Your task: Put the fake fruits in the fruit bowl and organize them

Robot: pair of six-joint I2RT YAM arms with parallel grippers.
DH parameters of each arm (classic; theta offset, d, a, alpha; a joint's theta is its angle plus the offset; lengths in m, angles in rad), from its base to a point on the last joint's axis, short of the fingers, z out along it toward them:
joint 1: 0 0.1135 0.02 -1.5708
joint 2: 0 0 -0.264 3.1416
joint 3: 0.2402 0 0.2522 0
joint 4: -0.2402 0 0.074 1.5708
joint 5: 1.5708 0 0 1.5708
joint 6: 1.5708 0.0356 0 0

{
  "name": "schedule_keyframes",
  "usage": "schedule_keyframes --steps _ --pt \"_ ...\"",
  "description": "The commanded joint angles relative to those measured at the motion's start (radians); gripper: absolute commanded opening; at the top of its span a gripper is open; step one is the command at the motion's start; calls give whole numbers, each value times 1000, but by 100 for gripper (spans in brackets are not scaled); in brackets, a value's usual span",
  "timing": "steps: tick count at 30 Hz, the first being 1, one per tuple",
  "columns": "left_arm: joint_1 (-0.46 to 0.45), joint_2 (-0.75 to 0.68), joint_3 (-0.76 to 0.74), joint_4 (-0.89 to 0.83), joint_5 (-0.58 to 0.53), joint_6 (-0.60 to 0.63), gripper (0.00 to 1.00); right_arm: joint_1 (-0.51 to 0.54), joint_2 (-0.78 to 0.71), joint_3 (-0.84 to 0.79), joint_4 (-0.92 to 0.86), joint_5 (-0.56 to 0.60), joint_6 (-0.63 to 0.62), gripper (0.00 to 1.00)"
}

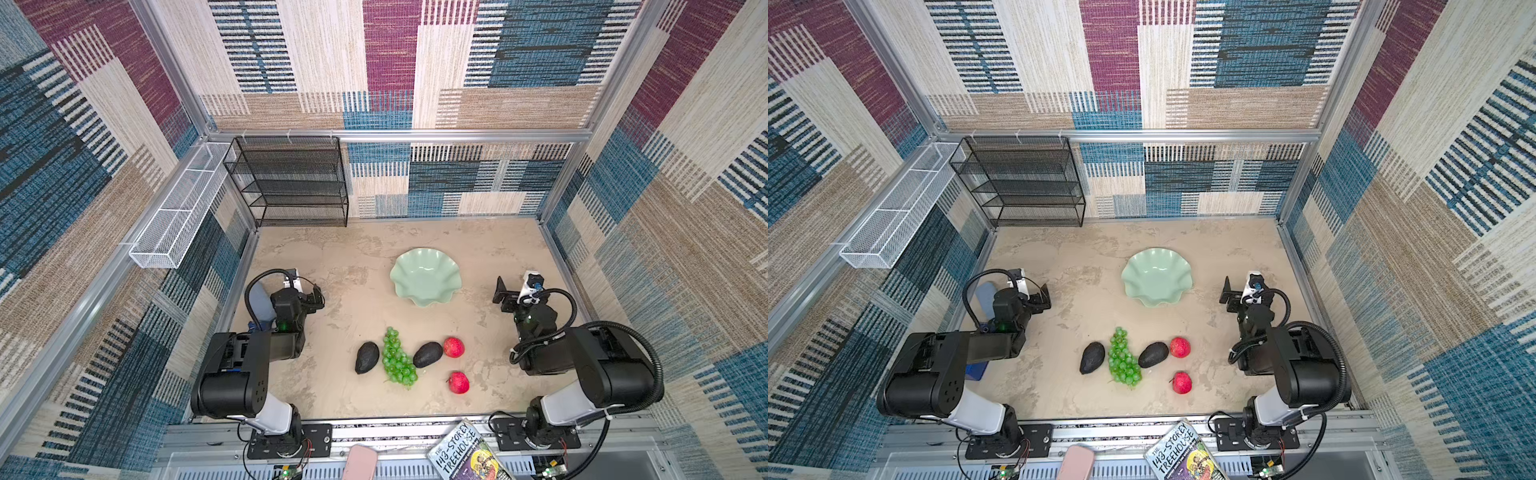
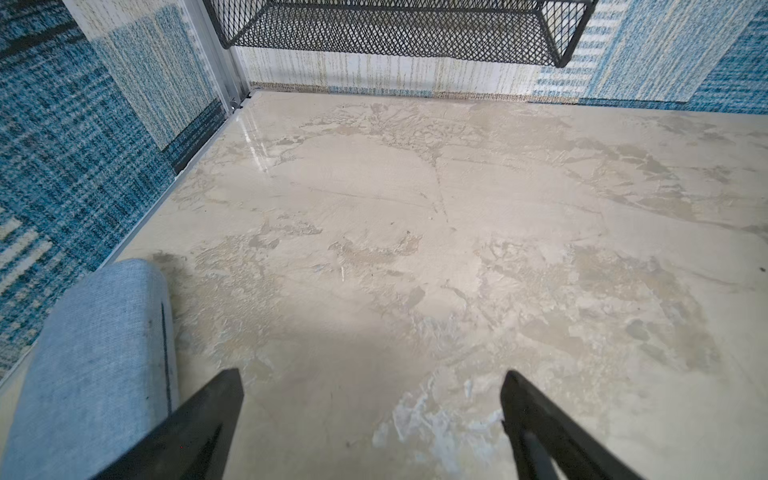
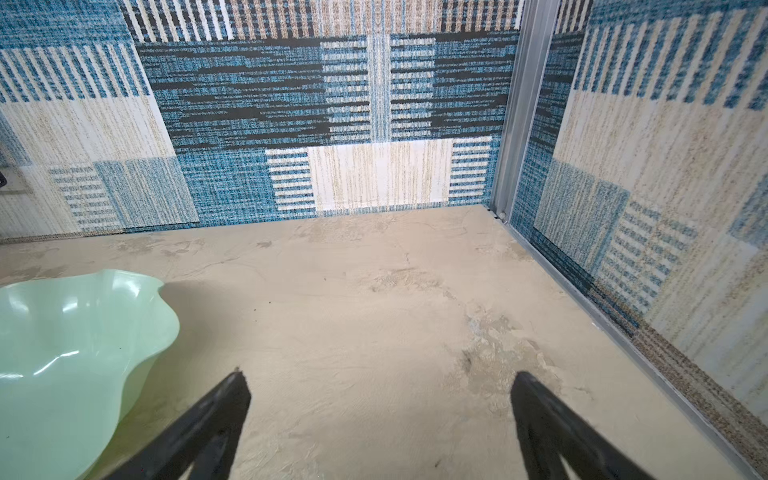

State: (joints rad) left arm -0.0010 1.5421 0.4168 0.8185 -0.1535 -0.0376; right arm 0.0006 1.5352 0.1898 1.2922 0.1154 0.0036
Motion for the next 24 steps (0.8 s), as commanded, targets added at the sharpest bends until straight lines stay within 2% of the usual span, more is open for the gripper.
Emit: schedule_keyframes --steps 1,24 --pt "1 -4 -1 19 -7 22 99 2 -3 5 17 -1 11 100" --pt "4 -2 2 12 1 21 100 2 -3 6 15 -2 12 100"
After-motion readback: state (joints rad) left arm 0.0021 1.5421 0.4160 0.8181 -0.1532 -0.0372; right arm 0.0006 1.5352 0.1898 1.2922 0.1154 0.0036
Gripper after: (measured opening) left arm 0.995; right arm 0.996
